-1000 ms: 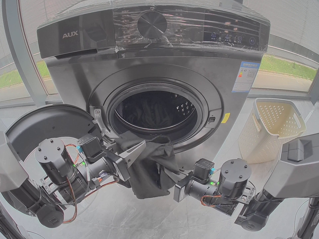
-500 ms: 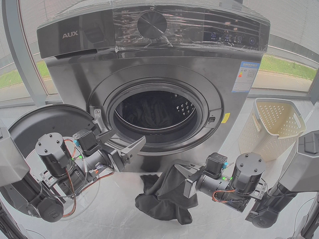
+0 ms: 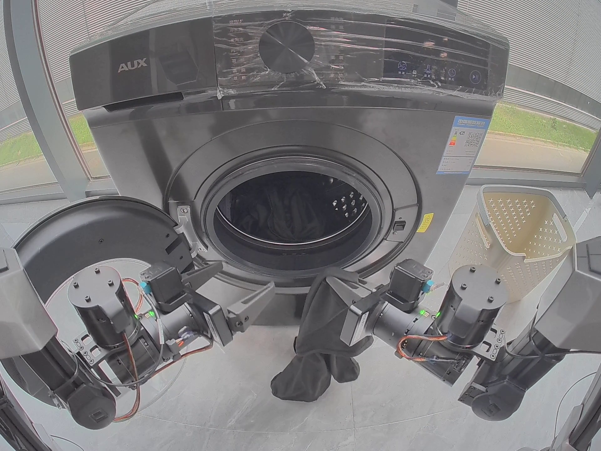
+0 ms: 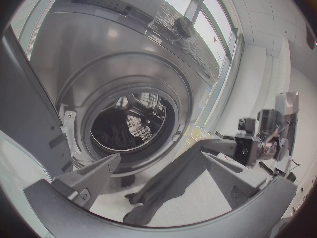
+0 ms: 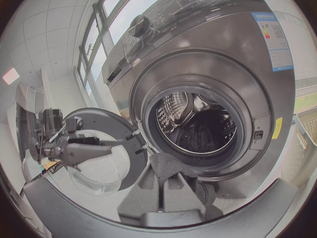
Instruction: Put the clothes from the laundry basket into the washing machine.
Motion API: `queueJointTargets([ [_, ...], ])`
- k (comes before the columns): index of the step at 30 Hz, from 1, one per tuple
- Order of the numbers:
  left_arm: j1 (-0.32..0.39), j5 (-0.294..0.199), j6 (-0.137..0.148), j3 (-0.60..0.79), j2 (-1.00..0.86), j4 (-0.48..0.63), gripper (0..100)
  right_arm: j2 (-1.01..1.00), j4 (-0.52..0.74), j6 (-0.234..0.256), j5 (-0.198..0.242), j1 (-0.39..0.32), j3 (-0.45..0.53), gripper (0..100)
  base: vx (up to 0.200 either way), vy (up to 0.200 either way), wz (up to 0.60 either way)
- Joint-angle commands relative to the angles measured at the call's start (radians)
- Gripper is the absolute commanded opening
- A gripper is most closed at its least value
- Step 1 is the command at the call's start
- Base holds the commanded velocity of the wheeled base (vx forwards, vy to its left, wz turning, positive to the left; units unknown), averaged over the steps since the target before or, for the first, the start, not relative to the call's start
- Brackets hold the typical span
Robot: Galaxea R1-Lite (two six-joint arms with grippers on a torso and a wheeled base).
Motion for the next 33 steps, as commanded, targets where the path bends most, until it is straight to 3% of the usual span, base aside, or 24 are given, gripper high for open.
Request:
queueJointTargets([
  [1, -0.027, -0.024, 0.008, 0.055, 0.004, -0.001, 100, -0.008, 0.000, 0.002, -0.001, -0.007, -0.042, 0, 0.000, 0.000, 0.00],
  [9, -0.058, -0.054, 0.088, 0.113, 0.064, -0.001, 100, -0.037, 0.000, 0.003, -0.004, 0.007, -0.074, 0, 0.000, 0.000, 0.00],
  [11, -0.059, -0.054, 0.096, 0.113, 0.088, -0.001, 100, -0.048, 0.002, 0.003, -0.004, 0.008, -0.074, 0, 0.000, 0.000, 0.00],
  [22, -0.064, -0.130, 0.102, 0.041, 0.197, -0.001, 100, -0.051, 0.004, 0.003, -0.001, 0.016, -0.075, 0, 0.000, 0.000, 0.00],
  [33, -0.064, -0.130, 0.105, -0.117, 0.285, -0.003, 100, -0.052, 0.000, 0.005, -0.003, 0.035, -0.066, 0, 0.000, 0.000, 0.00],
])
